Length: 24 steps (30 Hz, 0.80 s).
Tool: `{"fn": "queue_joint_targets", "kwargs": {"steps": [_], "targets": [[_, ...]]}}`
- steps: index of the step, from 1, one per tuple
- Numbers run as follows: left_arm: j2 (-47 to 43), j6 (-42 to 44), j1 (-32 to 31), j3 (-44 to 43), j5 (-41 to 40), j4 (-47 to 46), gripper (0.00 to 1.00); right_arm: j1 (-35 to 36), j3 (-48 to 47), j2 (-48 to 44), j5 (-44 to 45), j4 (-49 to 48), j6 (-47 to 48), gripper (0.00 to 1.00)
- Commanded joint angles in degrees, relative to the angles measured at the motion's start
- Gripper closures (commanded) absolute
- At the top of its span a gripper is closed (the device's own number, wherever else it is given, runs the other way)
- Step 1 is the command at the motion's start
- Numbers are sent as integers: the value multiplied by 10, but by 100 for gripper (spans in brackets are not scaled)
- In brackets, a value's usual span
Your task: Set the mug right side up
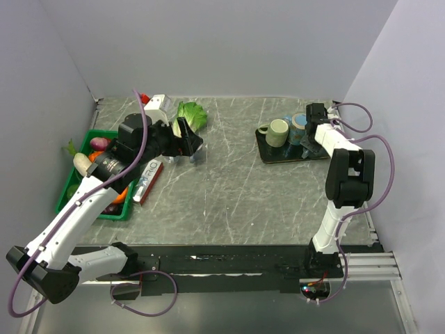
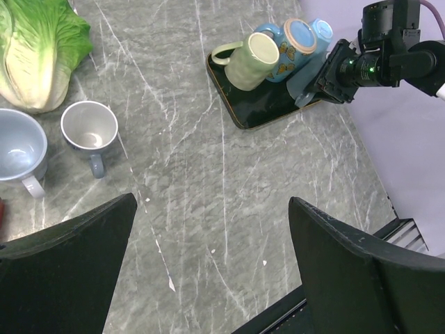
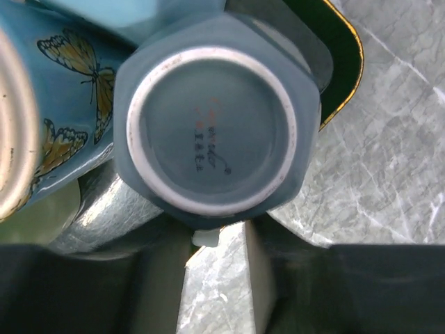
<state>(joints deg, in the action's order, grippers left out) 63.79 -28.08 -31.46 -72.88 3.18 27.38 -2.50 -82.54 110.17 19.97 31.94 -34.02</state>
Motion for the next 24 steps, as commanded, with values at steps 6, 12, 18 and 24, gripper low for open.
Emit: {"fn": "queue_joint_targets", "kwargs": {"steps": [6,12,18,24], "targets": [[-13,7,-1,-17,-1,-5,4,-8,-26,-4,4,0,-10,100],[-13,4,-1,-16,6,-10,4,-7,-16,-29,7,-9,-5,100],[4,0,-1,-32,18,-3,4,-8,9,-86,-3,-26,3,100],[-9,-10,-1,-20,11,-10,4,-8,27,-158,-36,-18,-10,100]]}}
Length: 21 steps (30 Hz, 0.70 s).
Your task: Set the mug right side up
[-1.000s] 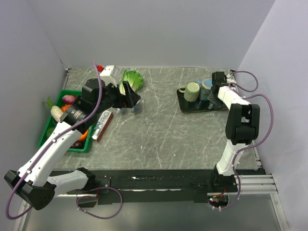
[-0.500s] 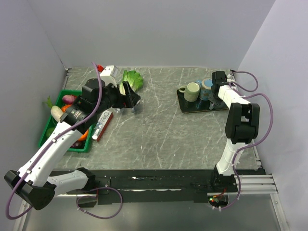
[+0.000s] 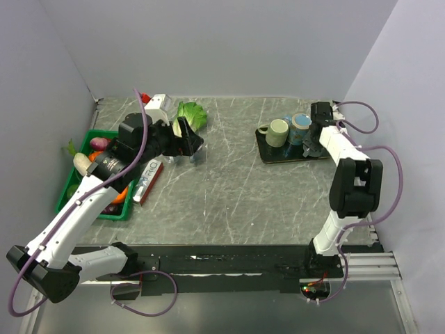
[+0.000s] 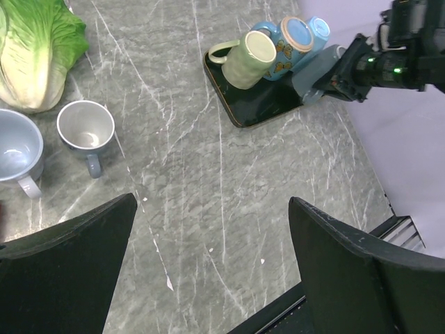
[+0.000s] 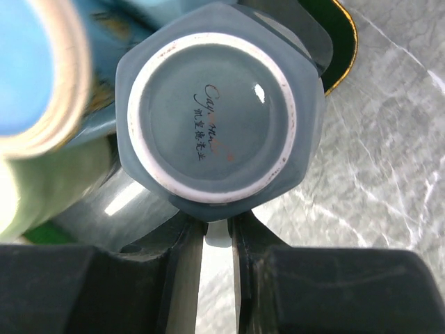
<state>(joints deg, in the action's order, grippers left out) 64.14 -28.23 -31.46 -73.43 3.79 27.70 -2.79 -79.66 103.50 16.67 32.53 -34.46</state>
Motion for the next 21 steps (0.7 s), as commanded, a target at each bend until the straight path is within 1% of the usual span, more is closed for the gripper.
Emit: {"fn": "queue_joint_targets", "kwargs": {"steps": [1,4,7,11,12,13,16,17,18,21], "targets": [[-15,-13,-1,-12,5,-14,4,-5,0,-100,-9,-20,-7,100],[-18,-18,-1,-9,9,-18,4,-5,11,-144,-34,-14,-16,100],[-16,-23,-1,-11,14,-20,4,-4,27,-194,-78,-19,-20,100],[-7,-38,-1,-20,24,-25,4,1,56,-253,-184,-52,-33,100],[-1,-44,0,-21,28,-26,4,3,71,-275,-229,-61,-42,100],[3,-47,-1,-27,34,-26,4,6,78,-286,-246,-69,-47,100],[12,-65,0,-31,44,-33,4,25,94,-320,-299,-91,-64,100],[14,-70,-1,-30,49,-39,4,51,105,-327,-310,-101,-68,100],[16,-83,-1,-30,53,-44,4,60,110,-339,-331,-131,-75,100],[14,-116,-1,-15,69,-75,4,105,123,-346,-355,-162,-90,100]]}}
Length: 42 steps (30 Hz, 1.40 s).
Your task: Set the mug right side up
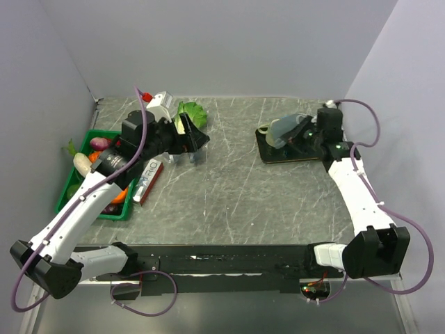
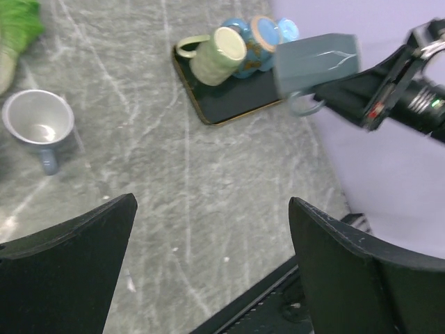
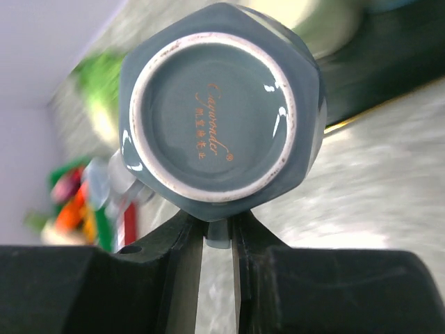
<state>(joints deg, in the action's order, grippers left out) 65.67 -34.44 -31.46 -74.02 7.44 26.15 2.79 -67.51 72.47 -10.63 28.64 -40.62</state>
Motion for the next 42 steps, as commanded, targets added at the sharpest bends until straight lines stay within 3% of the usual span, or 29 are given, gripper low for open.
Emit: {"fn": "queue_joint_targets", "kwargs": {"steps": [1,6,14,20,29,30,31,34,42], "targets": [[-2,-63,-1,2,39,-69,4,61,5,-36,-96,-147,-34,100],[-5,-139,0,42,124,-176,4,130,19,-43,-143,-233,-92,100],[16,-261,-2,111,233,-327,4,178,28,-58,-168,-344,-163,100],[11,-324,-4,138,227,-390,4,190,44,-72,-178,-421,-216,100],[24,-341,-24,126,210,-429,1,209,65,-99,-178,-495,-275,100],[23,-345,-24,130,207,-436,3,212,66,-100,-179,-496,-278,100],[24,-346,-24,132,205,-450,12,215,68,-102,-181,-499,-280,100],[29,-339,-24,121,195,-437,18,222,89,-109,-178,-532,-295,100],[62,-389,-24,118,201,-489,28,243,126,-123,-170,-570,-308,100]]}}
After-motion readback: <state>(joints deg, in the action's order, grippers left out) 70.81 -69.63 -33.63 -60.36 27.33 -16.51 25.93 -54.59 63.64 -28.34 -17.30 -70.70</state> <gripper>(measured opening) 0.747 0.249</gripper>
